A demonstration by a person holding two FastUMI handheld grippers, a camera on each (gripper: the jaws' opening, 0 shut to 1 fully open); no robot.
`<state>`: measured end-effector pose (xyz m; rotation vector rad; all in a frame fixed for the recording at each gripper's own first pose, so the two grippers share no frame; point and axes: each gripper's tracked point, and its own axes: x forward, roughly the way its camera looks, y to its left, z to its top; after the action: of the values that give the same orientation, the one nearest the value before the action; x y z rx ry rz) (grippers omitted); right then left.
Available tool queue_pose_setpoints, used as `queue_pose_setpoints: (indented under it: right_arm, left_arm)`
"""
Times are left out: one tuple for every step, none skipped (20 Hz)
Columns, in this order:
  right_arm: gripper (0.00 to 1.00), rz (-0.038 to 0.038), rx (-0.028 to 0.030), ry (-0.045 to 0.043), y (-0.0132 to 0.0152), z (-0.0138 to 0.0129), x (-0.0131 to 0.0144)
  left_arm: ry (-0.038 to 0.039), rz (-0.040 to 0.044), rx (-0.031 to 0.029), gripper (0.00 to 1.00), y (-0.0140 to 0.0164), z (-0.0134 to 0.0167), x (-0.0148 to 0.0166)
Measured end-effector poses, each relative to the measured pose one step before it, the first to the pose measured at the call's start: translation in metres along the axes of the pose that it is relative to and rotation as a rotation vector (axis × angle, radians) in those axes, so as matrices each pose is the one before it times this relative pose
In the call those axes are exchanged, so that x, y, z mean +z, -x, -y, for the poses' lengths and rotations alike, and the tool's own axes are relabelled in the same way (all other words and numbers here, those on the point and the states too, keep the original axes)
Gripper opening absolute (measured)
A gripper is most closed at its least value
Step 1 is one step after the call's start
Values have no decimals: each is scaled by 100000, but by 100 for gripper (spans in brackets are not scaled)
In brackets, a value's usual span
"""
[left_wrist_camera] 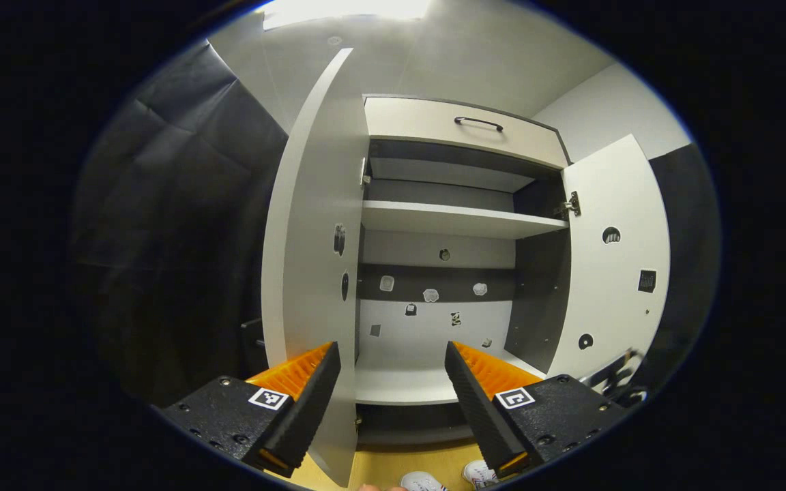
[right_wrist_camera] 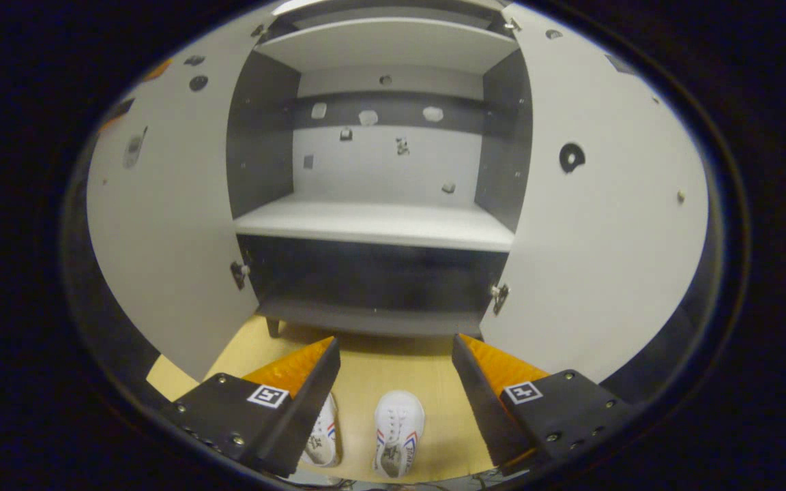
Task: Grab one shoe with the right hand and put it into the shoe cabinet, grab the other shoe with the left hand and put it into the shoe cabinet; then close the right door with the right hand and the left door with the left hand.
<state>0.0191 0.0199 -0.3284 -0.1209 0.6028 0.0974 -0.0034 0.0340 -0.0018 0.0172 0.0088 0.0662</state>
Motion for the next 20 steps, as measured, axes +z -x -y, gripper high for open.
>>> queue_pose_setpoints:
  right_arm:
    - [89,-5928,371,175,-1181,-129,-2522]
    - [87,-5354,593,-485,-1172,-258,-2149]
    - [79,-5123,249,-302,-1128,9,-2256]
    - [78,-5027,322,-297,-977,-89,-1898]
    - [78,-4253,1237,-188,-1046,-167,-1853]
    - [77,-4589,-82,-280,-701,97,-1596]
    - [66,-3783,985,-378,-742,-125,-1531]
    - [66,-3247,768,-126,-747,-120,-1242]
    - [66,-3550,563,110,-596,-70,-1155]
    - [66,-2748,880,-209,-391,-198,-968]
    - [66,-2003,678,-206,-481,-182,-546]
    - [63,-2056,387,19,-504,-111,-559]
    - [66,-1800,385,-30,-397,-153,-592]
    - [66,-1980,576,-56,-359,-229,-404]
    - [66,-1787,572,-207,-505,-245,-455]
    - [66,-1593,477,-99,-368,-201,-418]
    - [63,-1629,148,366,-385,-121,-333]
    - [66,-1134,-697,614,-399,70,-224]
    - [56,-774,-1144,-124,-330,545,-64]
    - [46,-771,116,-504,-52,-24,-91]
  left_arm:
    - [-215,-148,76,94,39,9,-73]
    - [-31,-9,80,94,5,7,62]
    - [-33,112,188,94,-15,-33,-59]
    - [87,84,206,94,7,-2,29]
    - [122,146,177,93,-56,-13,-2]
    - [71,53,50,93,-53,12,16]
    - [-22,-46,136,94,-11,-16,-47]
    - [-24,69,39,96,-71,-14,52]
    - [-13,75,40,96,-53,57,-40]
    - [-77,40,106,96,-65,19,43]
    - [-37,119,-37,96,2,-32,-44]
    - [-44,8,2,96,-39,18,47]
    - [-55,65,17,96,-48,14,-62]
    - [-97,-24,-36,96,-1,39,21]
    - [-118,-14,-13,95,-46,6,-25]
    - [-90,16,-39,94,15,25,-8]
    - [-71,102,-2,94,-23,-11,-15]
    - [-69,35,-18,94,-24,-14,14]
    - [-35,31,-10,94,3,13,-50]
    - [11,-14,-84,94,7,23,28]
